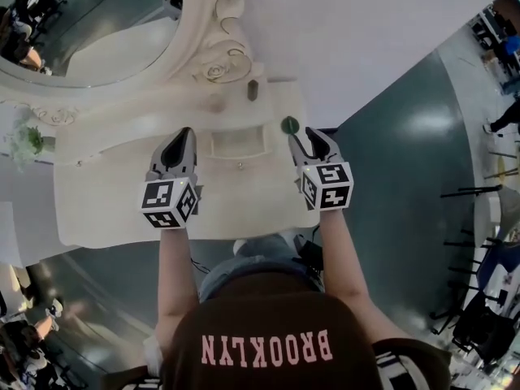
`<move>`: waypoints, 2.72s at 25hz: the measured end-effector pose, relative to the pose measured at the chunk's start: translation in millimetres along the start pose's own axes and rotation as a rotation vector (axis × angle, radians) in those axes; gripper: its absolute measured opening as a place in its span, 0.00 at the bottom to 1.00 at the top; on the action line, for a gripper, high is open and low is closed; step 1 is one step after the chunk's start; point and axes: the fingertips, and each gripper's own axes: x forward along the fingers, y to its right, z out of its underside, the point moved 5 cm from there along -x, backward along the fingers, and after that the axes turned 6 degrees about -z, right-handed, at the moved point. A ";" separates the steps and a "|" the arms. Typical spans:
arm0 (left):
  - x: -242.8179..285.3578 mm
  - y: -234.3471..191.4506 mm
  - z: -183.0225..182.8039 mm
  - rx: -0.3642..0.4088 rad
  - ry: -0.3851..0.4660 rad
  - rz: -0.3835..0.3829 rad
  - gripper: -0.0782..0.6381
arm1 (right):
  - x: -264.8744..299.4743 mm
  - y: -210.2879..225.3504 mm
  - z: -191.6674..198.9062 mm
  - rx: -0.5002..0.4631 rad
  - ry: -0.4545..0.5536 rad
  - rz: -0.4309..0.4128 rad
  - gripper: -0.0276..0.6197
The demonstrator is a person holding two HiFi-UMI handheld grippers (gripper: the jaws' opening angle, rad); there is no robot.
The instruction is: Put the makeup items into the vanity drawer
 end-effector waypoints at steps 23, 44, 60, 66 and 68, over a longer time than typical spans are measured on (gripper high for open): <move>57.5 -9.5 22.7 0.025 -0.087 -0.120 0.12 | 94.0 41.5 79.5 -0.007 -0.391 0.016 0.24; 27.1 -17.7 -23.4 0.039 0.027 -0.010 0.12 | 33.8 27.6 1.4 0.051 -0.171 0.206 0.09; -10.5 -33.7 -38.2 0.002 0.106 -0.018 0.12 | 8.8 -25.9 -27.4 -0.049 -0.081 0.129 0.10; -36.9 -52.3 -16.3 -0.015 0.063 -0.075 0.12 | 25.1 -63.6 -12.1 -0.061 -0.120 0.011 0.11; -44.4 -59.6 -8.7 -0.017 0.046 -0.094 0.12 | 32.2 -75.6 -8.2 -0.068 -0.128 -0.031 0.11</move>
